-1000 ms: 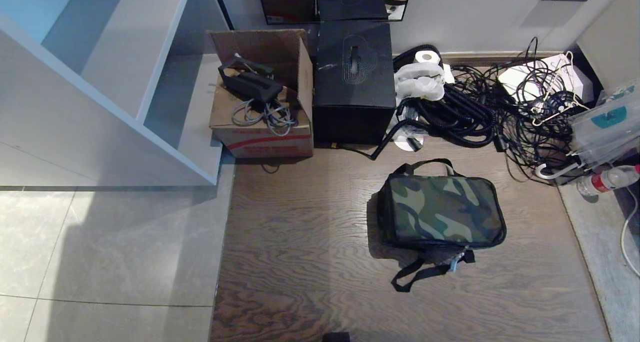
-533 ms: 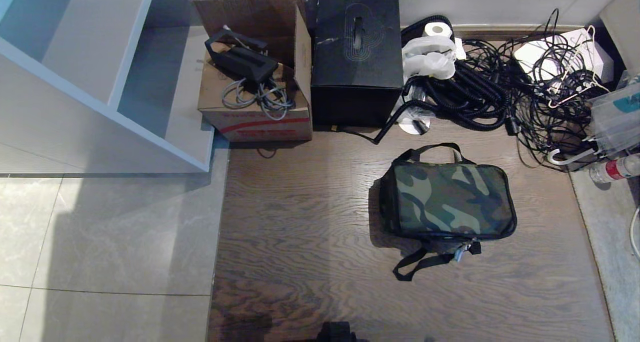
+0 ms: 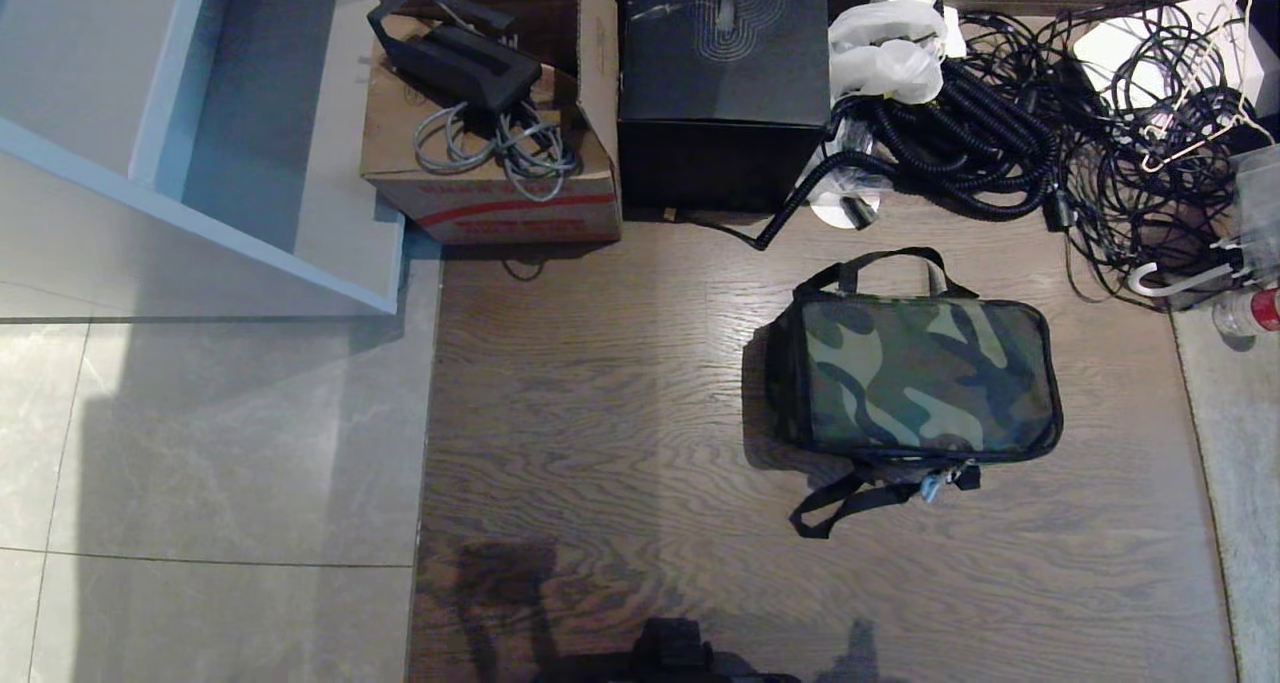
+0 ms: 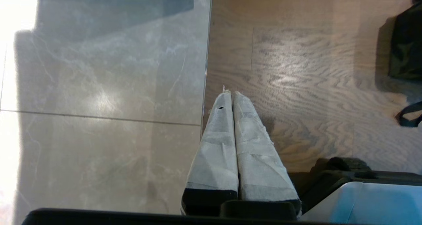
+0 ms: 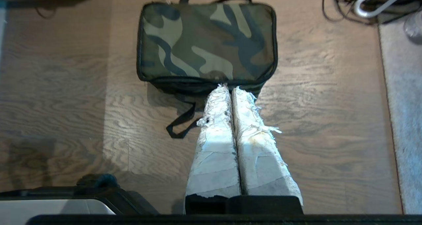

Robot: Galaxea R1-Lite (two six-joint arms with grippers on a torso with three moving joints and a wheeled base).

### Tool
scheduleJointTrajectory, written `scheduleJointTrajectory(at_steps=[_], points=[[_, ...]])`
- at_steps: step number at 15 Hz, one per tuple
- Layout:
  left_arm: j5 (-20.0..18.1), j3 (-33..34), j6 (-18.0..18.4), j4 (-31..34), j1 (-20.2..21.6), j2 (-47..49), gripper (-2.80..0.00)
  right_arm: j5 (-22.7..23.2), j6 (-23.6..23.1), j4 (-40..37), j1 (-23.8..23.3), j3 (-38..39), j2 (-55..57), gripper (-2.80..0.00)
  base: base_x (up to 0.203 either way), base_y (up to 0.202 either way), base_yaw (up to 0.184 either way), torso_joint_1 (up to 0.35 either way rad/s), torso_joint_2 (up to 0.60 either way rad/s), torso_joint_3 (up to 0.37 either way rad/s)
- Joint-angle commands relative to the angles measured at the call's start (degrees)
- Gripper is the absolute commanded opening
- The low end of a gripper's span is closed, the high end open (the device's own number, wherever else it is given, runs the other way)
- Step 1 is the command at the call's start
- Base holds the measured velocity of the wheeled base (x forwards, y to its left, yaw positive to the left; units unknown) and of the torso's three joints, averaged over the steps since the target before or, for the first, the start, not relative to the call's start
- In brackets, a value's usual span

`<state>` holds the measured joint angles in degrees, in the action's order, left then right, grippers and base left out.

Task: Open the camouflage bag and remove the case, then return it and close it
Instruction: Open the top of the storage box

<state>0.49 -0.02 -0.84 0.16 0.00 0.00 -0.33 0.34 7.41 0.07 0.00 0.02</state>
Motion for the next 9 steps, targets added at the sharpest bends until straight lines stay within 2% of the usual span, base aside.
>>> scheduleJointTrajectory(at_steps=[1,4,9], points=[[0.04,0.02,-0.04,0.02,0.0,0.0,-2.8,-0.02,0.1,0.06,0.01,2.29,-0.02,-2.8,0.0,0.0,0.0,0.002,0.0,-0.194],[0.04,0.02,0.05,-0.03,0.0,0.0,-2.8,-0.02,0.06,0.06,0.01,2.29,-0.02,-2.8,0.0,0.0,0.0,0.004,0.0,-0.123],[0.04,0.02,0.14,0.02,0.0,0.0,-2.8,-0.02,0.01,0.06,0.01,2.29,-0.02,-2.8,0.0,0.0,0.0,0.001,0.0,-0.007]])
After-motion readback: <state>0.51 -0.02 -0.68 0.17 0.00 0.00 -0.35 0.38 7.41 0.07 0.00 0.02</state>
